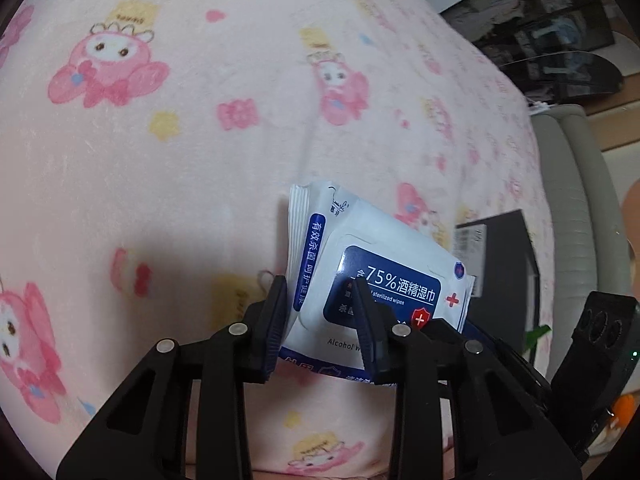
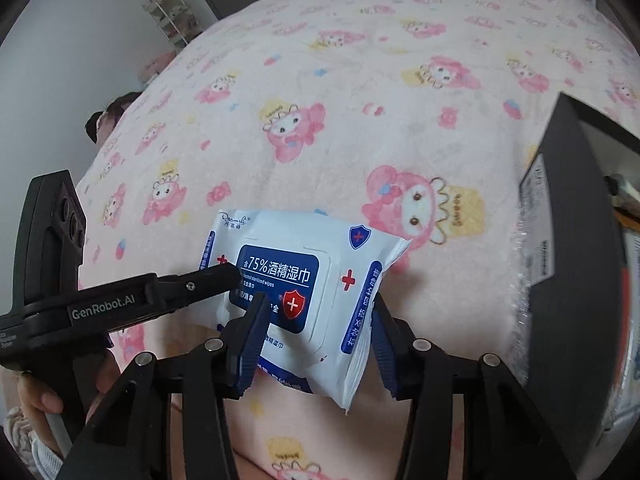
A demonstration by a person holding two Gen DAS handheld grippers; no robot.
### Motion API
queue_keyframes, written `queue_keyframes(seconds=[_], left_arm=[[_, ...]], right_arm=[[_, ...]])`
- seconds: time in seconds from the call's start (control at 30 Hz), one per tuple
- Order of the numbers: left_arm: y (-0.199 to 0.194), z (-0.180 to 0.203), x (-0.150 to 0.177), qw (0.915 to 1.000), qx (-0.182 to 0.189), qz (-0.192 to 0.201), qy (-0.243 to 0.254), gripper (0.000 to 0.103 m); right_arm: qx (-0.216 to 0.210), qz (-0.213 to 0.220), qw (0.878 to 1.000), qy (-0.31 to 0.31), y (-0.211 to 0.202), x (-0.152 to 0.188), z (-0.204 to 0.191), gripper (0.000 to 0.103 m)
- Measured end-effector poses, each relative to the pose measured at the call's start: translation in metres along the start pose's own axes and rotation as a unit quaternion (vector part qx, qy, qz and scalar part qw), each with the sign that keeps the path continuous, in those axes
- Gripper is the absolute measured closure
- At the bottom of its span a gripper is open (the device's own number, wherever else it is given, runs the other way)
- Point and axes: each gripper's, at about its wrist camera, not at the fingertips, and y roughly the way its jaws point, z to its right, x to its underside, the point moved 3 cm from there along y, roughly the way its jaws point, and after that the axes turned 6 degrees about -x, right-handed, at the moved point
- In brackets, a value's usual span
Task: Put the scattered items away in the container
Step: 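Lift the wipes pack with the left gripper and carry it over the box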
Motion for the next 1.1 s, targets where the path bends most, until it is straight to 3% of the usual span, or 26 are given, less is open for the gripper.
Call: queue_keyframes(seconds=[0.1,0.27,0.53,0.83,0.97,1.1], left_arm=[[-0.014,0.013,0.013,0.9997,0.013,0.013,0.019,0.072],[-0.037,0.041,0.052,0.998,-0.003,0.012,0.062,0.072],[-0.082,0.128,0.073,0.9891,0.003,0.063,0.133,0.072],[-0.054,0.254,0.064,0.9744,0.023,0.049,0.218,0.072],[-0.016,0.291,0.067,0.971,0.025,0.027,0.236,0.072],[0.02,0.313,0.073,0.9674,0.015,0.011,0.252,0.072]], right_arm=[[0.001,0.004,1.0,-0.001,-0.016,0.012,0.001,0.058],[-0.004,0.023,1.0,-0.002,-0.059,0.023,0.011,0.058],[-0.022,0.072,0.997,0.0,-0.134,0.031,0.035,0.058],[-0.013,0.152,0.988,0.038,-0.208,0.007,0.125,0.058],[0.009,0.185,0.98,0.073,-0.221,0.004,0.169,0.058],[0.012,0.189,0.977,0.102,-0.218,0.009,0.206,0.058]])
